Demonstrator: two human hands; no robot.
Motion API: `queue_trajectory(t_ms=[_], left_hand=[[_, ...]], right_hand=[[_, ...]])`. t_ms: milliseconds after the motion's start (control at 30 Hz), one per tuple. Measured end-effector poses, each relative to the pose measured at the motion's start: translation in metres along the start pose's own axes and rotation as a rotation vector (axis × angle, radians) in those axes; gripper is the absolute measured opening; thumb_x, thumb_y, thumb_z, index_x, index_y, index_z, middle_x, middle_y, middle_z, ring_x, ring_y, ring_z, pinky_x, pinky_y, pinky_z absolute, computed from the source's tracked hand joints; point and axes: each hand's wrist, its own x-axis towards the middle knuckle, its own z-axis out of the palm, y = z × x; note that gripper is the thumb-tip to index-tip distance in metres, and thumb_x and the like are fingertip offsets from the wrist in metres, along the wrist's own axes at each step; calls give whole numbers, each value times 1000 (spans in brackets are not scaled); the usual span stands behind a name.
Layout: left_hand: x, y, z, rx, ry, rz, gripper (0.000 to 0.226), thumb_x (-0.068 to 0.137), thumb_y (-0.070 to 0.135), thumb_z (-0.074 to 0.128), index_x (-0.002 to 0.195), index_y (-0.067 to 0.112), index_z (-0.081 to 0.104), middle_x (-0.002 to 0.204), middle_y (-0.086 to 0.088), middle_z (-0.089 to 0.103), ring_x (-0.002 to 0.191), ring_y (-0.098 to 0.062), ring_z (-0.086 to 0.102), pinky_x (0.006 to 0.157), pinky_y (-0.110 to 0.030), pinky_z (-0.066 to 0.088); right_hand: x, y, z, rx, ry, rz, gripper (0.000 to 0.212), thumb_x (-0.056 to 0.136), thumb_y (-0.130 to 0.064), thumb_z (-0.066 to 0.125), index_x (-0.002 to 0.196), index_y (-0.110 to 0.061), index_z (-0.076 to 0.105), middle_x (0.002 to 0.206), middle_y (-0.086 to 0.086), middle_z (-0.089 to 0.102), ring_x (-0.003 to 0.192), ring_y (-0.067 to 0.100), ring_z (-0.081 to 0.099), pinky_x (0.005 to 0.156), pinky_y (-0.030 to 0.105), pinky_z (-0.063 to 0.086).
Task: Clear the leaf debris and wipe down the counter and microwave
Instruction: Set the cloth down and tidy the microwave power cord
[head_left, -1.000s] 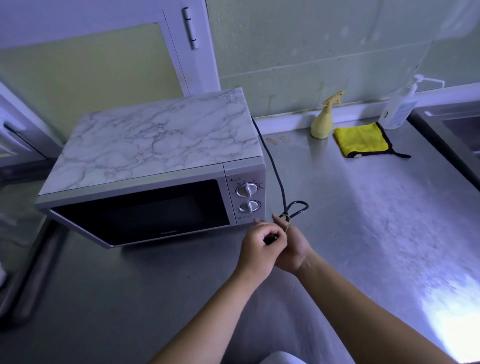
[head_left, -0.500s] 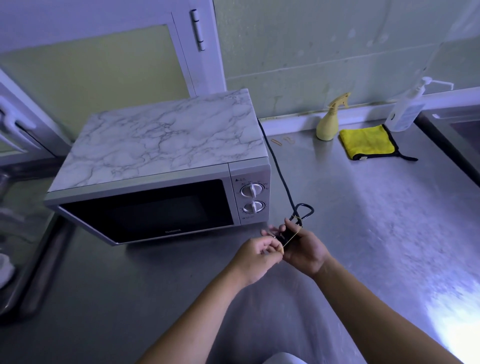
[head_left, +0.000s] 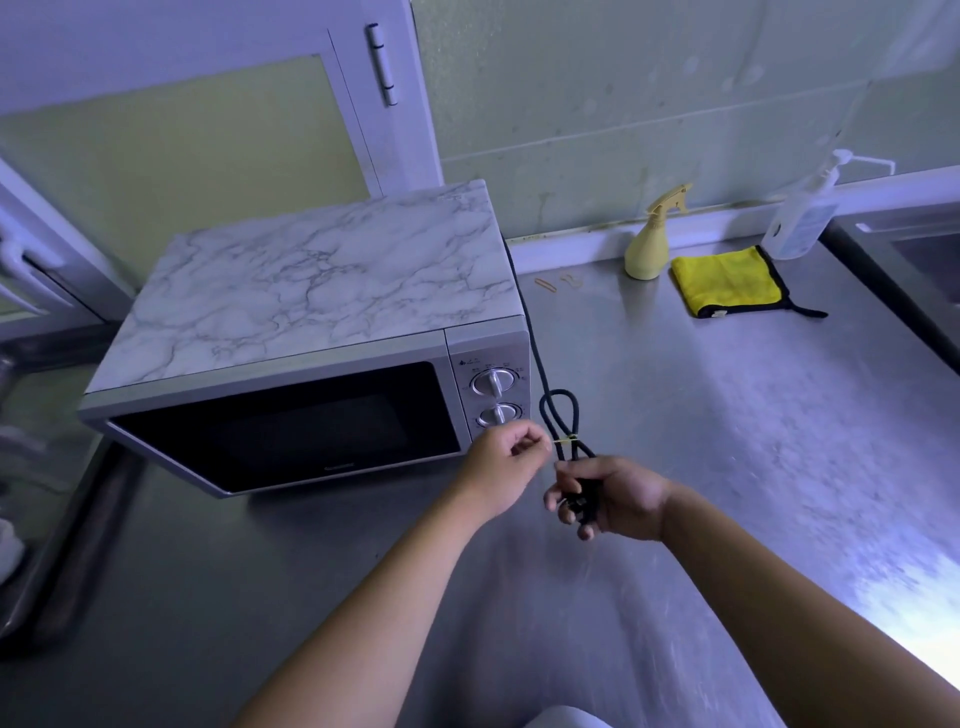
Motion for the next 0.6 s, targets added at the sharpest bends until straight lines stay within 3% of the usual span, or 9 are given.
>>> queue_trajectory(t_ms=[133, 233, 300, 400, 500, 600], left_hand=[[10, 6, 16, 21, 117, 1, 22, 92, 6, 59, 98, 26, 64, 94, 13, 64, 72, -5, 54, 75, -18, 45], [-2, -4, 14, -52, 110, -51, 29, 90, 5, 60, 96, 33, 65, 101, 15, 65, 83, -13, 58, 84, -35, 52], [-22, -21, 5, -98, 91, -110, 30, 88, 6, 62, 93, 35, 68, 99, 13, 68, 82, -16, 60, 82, -41, 55], [-66, -61, -19, -154, 136, -245, 27, 90, 5, 62, 93, 30, 71, 99, 3, 71, 76, -12, 65, 72, -30, 54], [-102, -98, -45, -185, 249, -411, 24, 94, -3, 57, 96, 17, 70, 100, -8, 70, 71, -10, 66, 64, -22, 52], [-111, -114, -65, -226, 379, -498, 23, 95, -6, 54, 94, 12, 68, 97, -11, 66, 72, -18, 62, 63, -25, 48]], right_hand=[[3, 12, 3, -1, 79, -54, 30, 100, -30, 49, 93, -5, 65, 92, 15, 65, 67, 24, 59, 51, 31, 49], [7, 25, -2, 168, 289, -94, 34, 103, -29, 49, 104, 0, 67, 90, 15, 58, 67, 28, 62, 51, 32, 54], [9, 35, -11, 272, 507, -109, 35, 103, -28, 51, 100, 2, 68, 84, 13, 48, 66, 28, 60, 54, 34, 60], [9, 38, -32, 200, 780, -95, 29, 100, -29, 59, 96, -1, 68, 79, 12, 59, 63, 25, 63, 53, 32, 59], [17, 31, -48, 110, 860, -91, 19, 98, -25, 63, 99, -6, 62, 79, 14, 67, 61, 25, 66, 59, 36, 60], [37, 24, -42, 95, 812, -40, 20, 100, -23, 59, 98, -3, 58, 81, 19, 67, 61, 32, 68, 65, 48, 62]])
